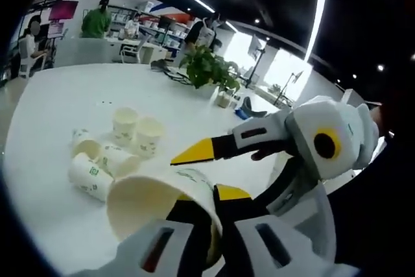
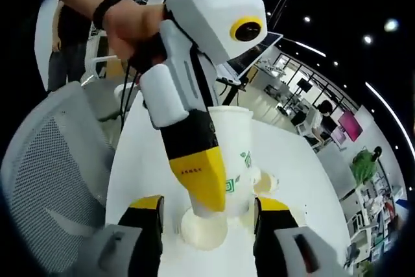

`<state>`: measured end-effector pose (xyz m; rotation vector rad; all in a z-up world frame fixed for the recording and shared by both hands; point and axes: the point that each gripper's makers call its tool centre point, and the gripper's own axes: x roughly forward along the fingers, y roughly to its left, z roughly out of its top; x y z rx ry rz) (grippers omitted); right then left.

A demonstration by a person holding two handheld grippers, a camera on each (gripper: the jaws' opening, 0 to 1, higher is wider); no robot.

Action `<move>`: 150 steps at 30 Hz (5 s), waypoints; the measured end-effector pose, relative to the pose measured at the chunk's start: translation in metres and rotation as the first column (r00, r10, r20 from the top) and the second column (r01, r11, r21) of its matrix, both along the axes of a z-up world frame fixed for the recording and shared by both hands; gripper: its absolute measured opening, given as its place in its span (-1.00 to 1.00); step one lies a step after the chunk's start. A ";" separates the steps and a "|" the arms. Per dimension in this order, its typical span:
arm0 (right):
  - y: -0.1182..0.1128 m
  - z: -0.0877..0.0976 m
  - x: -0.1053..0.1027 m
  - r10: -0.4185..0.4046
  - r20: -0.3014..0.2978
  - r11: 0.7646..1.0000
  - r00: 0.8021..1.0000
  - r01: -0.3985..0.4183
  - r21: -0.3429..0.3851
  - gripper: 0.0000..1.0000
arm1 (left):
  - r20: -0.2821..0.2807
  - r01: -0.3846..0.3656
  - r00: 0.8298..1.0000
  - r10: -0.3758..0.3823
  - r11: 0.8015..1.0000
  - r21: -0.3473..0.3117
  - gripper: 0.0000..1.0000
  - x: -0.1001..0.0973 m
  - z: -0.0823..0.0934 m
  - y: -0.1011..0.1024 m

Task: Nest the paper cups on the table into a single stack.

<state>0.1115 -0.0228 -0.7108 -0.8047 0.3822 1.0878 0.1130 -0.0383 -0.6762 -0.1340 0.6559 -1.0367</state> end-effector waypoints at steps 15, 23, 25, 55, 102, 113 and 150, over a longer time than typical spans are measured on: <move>-0.051 -0.017 0.005 -0.232 -0.099 0.971 0.968 0.237 0.039 0.43 | 0.043 0.114 0.991 -0.124 0.977 0.181 -1.00 -0.004 -0.016 -0.007; -0.075 -0.026 -0.002 -0.361 -0.185 0.921 0.914 0.381 0.086 0.45 | 0.050 0.180 0.978 -0.200 0.946 0.270 -1.00 0.003 -0.025 -0.013; -0.079 -0.027 -0.004 -0.375 -0.197 0.914 0.906 0.397 0.086 0.45 | 0.053 0.215 0.968 -0.244 0.922 0.324 -1.00 0.005 -0.034 -0.012; -0.125 -0.041 -0.003 -0.524 -0.256 0.814 0.813 0.566 0.133 0.41 | -0.085 0.488 0.792 -0.604 0.544 0.682 -1.00 0.002 -0.086 -0.022; -0.122 -0.045 -0.012 -0.480 -0.309 0.826 0.821 0.542 0.159 0.56 | -0.157 0.523 0.747 -0.646 0.425 0.738 -0.91 0.009 -0.098 -0.024; -0.120 -0.047 -0.011 -0.473 -0.307 0.833 0.826 0.532 0.149 0.56 | -0.104 0.493 0.768 -0.632 0.480 0.726 -0.70 0.017 -0.088 -0.022; -0.104 -0.041 -0.010 -0.434 -0.308 0.864 0.846 0.488 0.124 0.56 | 0.127 0.014 0.990 -0.061 0.940 0.340 0.29 0.050 -0.033 0.046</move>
